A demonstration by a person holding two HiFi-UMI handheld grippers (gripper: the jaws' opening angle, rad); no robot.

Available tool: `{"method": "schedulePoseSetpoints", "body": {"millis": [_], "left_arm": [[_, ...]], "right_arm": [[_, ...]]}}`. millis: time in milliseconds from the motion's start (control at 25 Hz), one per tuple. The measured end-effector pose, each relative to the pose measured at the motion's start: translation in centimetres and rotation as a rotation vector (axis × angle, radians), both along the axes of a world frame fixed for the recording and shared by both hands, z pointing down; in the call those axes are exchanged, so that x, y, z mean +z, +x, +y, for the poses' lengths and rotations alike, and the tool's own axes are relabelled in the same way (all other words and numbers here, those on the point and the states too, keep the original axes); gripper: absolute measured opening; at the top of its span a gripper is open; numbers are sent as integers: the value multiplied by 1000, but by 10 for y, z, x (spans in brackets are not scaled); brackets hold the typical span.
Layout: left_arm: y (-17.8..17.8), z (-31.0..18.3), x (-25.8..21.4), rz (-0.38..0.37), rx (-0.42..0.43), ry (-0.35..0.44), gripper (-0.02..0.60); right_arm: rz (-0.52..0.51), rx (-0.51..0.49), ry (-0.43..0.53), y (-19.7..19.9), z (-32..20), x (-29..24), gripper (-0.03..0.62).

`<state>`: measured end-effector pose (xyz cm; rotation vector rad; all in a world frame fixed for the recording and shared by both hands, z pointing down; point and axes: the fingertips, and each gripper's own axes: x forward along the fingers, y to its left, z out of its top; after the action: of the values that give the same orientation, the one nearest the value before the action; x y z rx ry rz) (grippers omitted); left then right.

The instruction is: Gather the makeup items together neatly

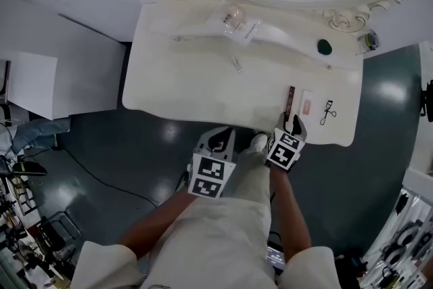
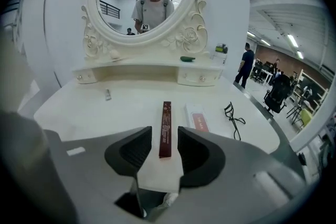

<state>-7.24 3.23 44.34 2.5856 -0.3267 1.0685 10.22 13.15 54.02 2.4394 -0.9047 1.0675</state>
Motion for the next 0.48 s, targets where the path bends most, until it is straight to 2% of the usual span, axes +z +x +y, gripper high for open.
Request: {"method": "schedulePoseSetpoints", "body": {"millis": [120, 240, 480], "left_arm": [[-6, -1, -8, 13, -3, 1, 5], [-14, -4, -17, 32, -12, 3, 5], [-34, -14, -38, 71, -46, 4, 5]], "right_arm": [[13, -39, 21, -10, -7, -17, 147], [31, -78, 46, -24, -17, -35, 111], [41, -181, 70, -60, -41, -57, 109]]}}
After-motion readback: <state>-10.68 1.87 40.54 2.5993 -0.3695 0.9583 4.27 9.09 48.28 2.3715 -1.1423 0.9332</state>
